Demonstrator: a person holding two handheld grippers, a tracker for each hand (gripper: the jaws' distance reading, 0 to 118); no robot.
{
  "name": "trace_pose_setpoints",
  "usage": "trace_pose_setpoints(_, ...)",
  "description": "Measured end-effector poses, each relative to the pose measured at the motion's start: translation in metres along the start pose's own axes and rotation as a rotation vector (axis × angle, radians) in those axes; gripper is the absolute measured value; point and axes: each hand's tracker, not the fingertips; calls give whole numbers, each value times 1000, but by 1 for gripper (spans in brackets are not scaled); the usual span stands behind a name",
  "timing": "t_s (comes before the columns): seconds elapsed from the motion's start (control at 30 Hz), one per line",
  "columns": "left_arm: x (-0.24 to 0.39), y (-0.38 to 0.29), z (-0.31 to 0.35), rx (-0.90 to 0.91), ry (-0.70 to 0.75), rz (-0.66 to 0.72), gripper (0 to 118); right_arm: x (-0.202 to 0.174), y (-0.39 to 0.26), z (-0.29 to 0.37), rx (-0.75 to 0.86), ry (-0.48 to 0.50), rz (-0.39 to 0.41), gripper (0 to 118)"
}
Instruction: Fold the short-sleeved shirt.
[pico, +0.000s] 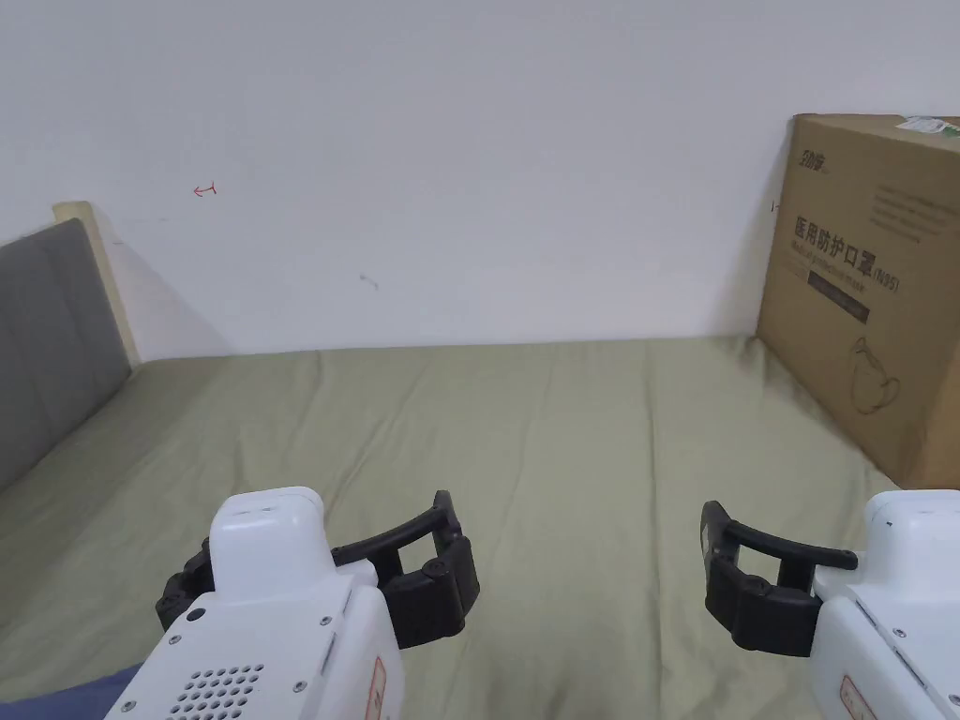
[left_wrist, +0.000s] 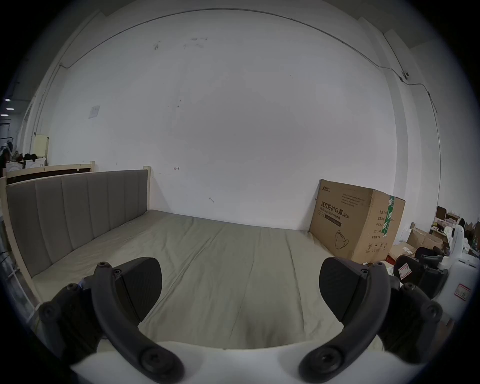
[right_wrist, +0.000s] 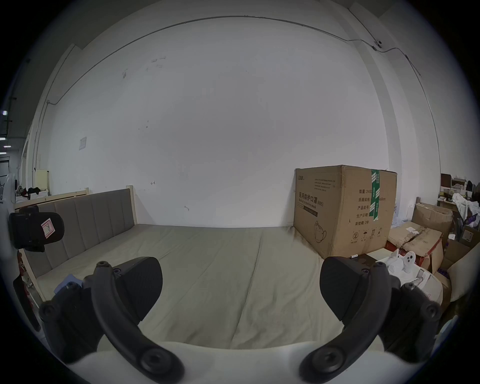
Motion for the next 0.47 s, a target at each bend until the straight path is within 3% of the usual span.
trace_pose_setpoints(0.13,7,-1,-1,-24,3,-38,118,-1,0,2,1,4,-3,118)
trace_pose_setpoints(0.23,6,0,3,-8,-93,31,118,-1,0,3,3,7,-2,118)
trace_pose_setpoints(0.47,9,4,2,-14,-55,14,118,-1,0,4,4,3,7,118)
